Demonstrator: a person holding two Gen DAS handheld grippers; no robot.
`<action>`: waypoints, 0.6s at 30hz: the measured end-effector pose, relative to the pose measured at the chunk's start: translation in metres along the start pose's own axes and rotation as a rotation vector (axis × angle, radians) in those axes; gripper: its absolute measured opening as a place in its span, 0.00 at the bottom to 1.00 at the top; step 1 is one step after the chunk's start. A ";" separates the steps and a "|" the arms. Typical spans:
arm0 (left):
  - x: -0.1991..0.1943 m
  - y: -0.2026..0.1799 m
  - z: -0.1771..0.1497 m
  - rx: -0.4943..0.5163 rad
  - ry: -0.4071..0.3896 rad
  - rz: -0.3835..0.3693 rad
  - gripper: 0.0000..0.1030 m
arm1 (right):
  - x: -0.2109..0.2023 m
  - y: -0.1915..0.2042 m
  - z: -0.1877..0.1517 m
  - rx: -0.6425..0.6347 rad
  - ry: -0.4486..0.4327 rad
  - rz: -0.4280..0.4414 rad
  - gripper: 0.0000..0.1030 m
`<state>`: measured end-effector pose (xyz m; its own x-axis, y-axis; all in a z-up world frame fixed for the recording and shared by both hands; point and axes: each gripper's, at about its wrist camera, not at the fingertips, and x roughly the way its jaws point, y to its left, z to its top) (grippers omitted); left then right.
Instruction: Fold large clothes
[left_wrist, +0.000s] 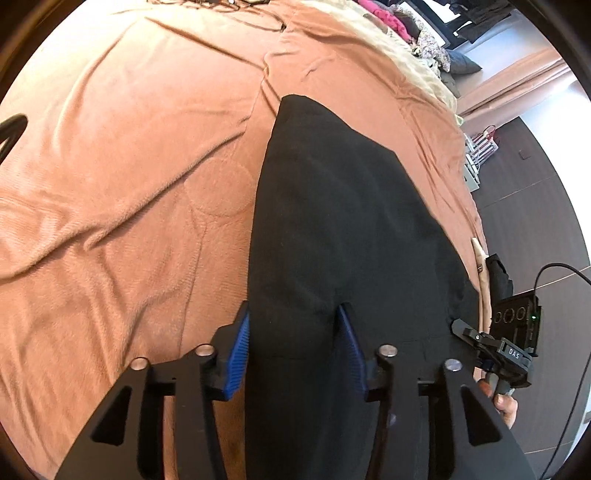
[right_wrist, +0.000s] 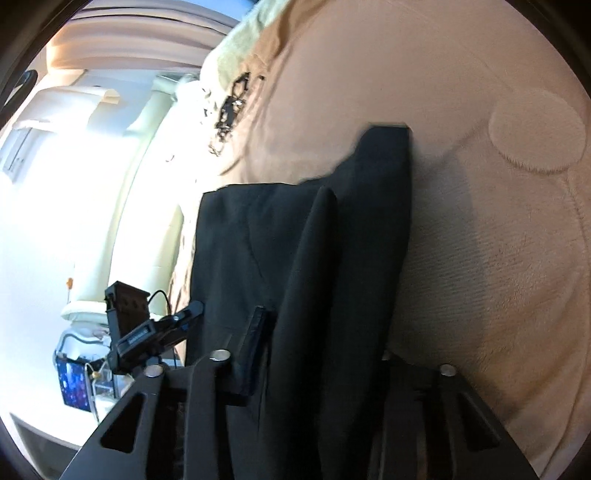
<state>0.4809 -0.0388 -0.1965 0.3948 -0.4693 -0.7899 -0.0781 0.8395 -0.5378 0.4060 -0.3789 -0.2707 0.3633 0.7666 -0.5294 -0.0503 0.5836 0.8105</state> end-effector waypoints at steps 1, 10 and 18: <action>-0.004 -0.003 -0.001 0.004 -0.009 -0.001 0.37 | -0.004 0.006 -0.002 -0.017 -0.008 0.005 0.25; -0.050 -0.023 -0.017 0.035 -0.092 -0.024 0.26 | -0.037 0.051 -0.028 -0.136 -0.071 0.011 0.20; -0.100 -0.036 -0.036 0.052 -0.168 -0.094 0.20 | -0.072 0.096 -0.060 -0.208 -0.120 0.031 0.20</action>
<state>0.4113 -0.0320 -0.1091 0.5460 -0.4971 -0.6744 0.0116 0.8094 -0.5872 0.3192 -0.3618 -0.1703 0.4655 0.7551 -0.4617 -0.2491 0.6124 0.7503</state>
